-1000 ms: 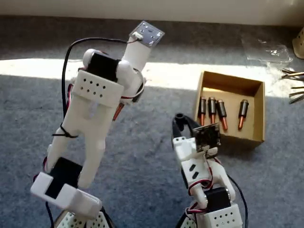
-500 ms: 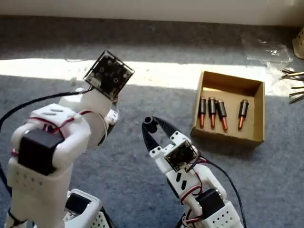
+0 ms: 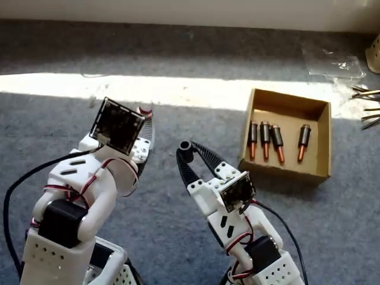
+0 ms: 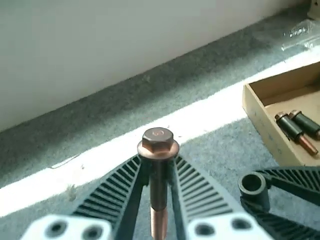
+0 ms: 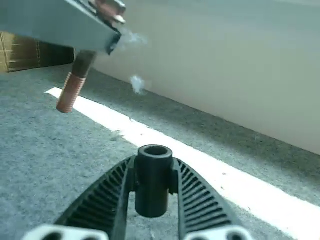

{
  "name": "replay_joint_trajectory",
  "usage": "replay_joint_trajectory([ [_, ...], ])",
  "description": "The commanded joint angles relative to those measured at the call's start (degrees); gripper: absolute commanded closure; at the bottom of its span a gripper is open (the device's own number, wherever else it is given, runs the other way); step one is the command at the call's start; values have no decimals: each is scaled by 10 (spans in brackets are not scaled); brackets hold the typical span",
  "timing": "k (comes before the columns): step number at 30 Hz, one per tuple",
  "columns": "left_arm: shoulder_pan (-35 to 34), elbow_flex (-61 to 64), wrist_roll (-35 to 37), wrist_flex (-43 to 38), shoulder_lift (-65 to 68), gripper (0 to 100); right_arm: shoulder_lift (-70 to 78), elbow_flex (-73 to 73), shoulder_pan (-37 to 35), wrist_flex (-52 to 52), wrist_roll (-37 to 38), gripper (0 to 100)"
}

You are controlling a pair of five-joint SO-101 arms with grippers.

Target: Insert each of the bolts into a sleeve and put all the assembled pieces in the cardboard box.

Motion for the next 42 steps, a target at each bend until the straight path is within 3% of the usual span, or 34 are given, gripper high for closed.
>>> replay_joint_trajectory([
  [1, 0, 32, 16, -89, -36, 992, 0, 63, -1, -17, -6, 995],
  [7, 2, 79, 27, -175, -59, 991, -5, 63, -1, 21, -6, 995],
  [12, 29, 81, 167, -182, -63, 989, -5, 62, -1, 23, -6, 995],
  [18, 85, 102, 176, -191, -63, 989, 0, 62, -1, 24, -6, 995],
  [26, 109, 240, 176, -440, -64, 993, 0, 62, -1, 24, -6, 995],
  [29, 108, 276, 176, -498, -64, 993, -2, 62, -1, 29, -6, 995],
  [39, 112, 269, 177, -505, -64, 993, -6, 62, -1, 43, -7, 995],
  [42, 112, 258, 179, -476, -64, 993, -6, 62, -1, 43, -7, 995],
])
